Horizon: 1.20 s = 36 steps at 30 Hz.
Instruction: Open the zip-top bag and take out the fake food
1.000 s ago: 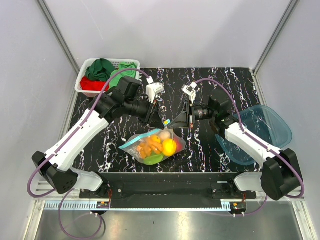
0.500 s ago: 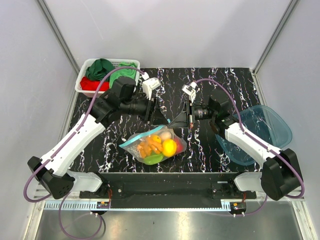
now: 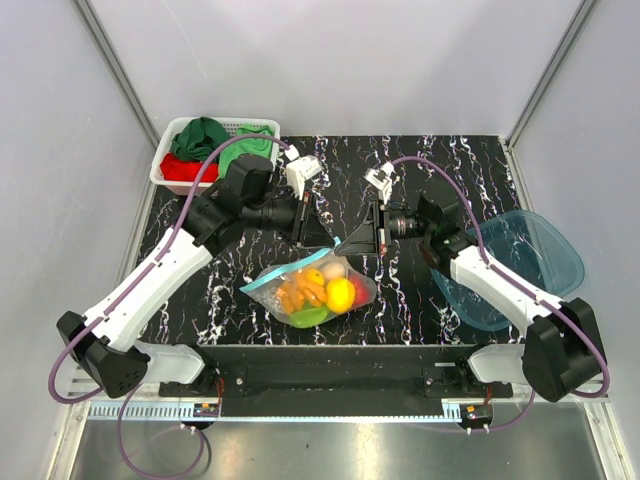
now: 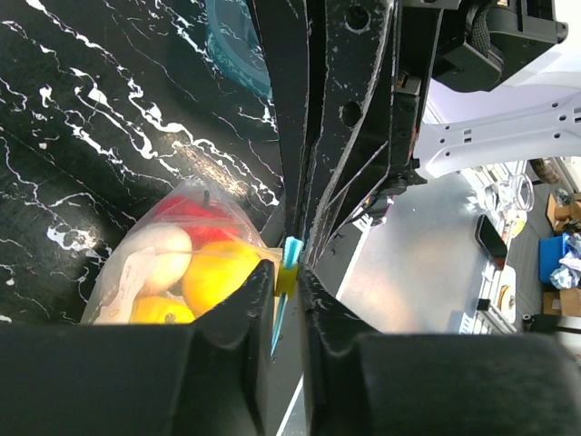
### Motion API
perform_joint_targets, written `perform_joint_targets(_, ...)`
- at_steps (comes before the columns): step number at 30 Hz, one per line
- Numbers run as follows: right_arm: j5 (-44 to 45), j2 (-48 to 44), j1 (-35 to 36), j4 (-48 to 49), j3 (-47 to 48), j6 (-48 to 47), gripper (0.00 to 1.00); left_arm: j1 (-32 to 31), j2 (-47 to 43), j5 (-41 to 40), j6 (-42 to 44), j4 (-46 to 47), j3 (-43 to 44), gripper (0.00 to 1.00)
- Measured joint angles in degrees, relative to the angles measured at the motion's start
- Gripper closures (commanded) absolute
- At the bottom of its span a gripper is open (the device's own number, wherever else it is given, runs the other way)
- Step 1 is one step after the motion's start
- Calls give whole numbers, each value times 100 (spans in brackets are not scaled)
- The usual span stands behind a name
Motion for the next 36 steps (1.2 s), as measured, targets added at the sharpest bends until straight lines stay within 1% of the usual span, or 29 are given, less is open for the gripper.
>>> perform_joint_targets(1,31,-2,0,79,-11,63,100,0,0,2,-2,7,-2,90)
perform_joint_targets(2,39,-2,2,149,-20,140,100,0,0,9,0,15,-4,95)
perform_joint_targets(4,98,-2,2,343,-59,345,100,2,0,11,-9,55,-28,99)
perform_joint_targets(8,247,-2,9,708,-177,754,100,15,0,-4,-31,168,-151,100)
perform_joint_targets(12,494,-2,13,713,-208,984,100,52,-22,-101,-68,275,-243,100)
perform_joint_targets(17,1001,-125,-15,42,-131,883,100,109,-286,-358,-160,354,-629,100)
perform_joint_targets(23,1419,-225,-234,-728,61,584,100,157,-841,-584,-345,278,-1281,100)
perform_joint_targets(30,1655,-208,-656,-1506,221,166,100,162,-1628,-787,-531,125,-1801,100)
perform_joint_targets(36,1794,168,-839,-2068,756,-297,100,166,-2387,-793,-758,-140,-2352,100)
